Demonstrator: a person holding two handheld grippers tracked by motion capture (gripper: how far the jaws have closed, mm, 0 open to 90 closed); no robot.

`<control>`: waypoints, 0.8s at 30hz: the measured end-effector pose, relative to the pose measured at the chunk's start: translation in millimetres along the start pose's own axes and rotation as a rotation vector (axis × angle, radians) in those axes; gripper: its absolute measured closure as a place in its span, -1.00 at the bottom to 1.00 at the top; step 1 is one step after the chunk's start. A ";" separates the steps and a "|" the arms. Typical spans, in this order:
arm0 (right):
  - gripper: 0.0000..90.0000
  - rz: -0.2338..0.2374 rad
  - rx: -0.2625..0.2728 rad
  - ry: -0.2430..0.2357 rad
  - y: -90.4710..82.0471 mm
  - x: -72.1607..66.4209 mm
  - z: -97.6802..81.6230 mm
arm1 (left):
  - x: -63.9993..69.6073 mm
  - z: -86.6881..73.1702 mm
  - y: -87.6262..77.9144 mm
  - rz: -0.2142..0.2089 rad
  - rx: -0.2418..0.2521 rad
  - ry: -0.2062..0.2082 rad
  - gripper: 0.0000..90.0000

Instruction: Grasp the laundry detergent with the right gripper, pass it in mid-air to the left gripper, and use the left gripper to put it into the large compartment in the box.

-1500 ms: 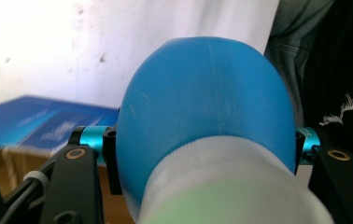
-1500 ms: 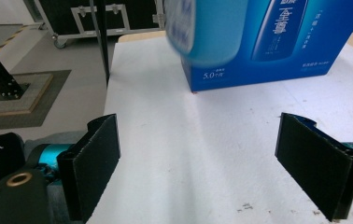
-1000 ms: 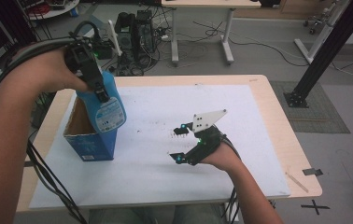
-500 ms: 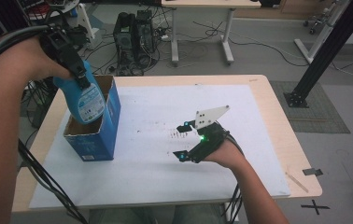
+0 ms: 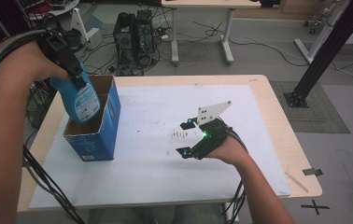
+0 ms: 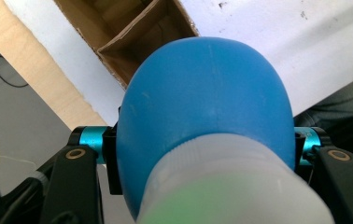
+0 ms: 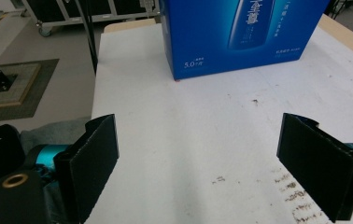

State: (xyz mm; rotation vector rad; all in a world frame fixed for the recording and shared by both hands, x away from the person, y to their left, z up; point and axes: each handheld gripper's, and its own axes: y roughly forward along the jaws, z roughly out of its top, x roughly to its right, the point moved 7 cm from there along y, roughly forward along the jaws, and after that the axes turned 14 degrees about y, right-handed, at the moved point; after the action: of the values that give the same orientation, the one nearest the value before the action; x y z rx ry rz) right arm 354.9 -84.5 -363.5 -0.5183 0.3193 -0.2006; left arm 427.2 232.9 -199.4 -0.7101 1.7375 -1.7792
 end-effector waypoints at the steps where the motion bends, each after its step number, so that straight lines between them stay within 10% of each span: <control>1: -0.74 0.004 -0.002 -0.005 0.3 0.3 -0.2 | -1.2 0.0 3.1 0.002 0.001 -0.008 -0.13; 9: -0.74 0.000 -0.010 -0.001 -0.5 1.1 -1.4 | -6.7 -0.6 29.0 -0.005 -0.012 -0.028 -0.13; 24: -0.74 -0.017 -0.024 0.005 -3.1 -2.3 -3.3 | -9.0 -0.1 73.7 -0.024 -0.057 0.135 -0.13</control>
State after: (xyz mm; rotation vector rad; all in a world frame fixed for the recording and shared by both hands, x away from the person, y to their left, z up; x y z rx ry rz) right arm 351.3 -88.0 -364.0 -0.5445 0.3229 -0.2152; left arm 435.2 238.2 -273.1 -0.6493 1.8818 -1.8377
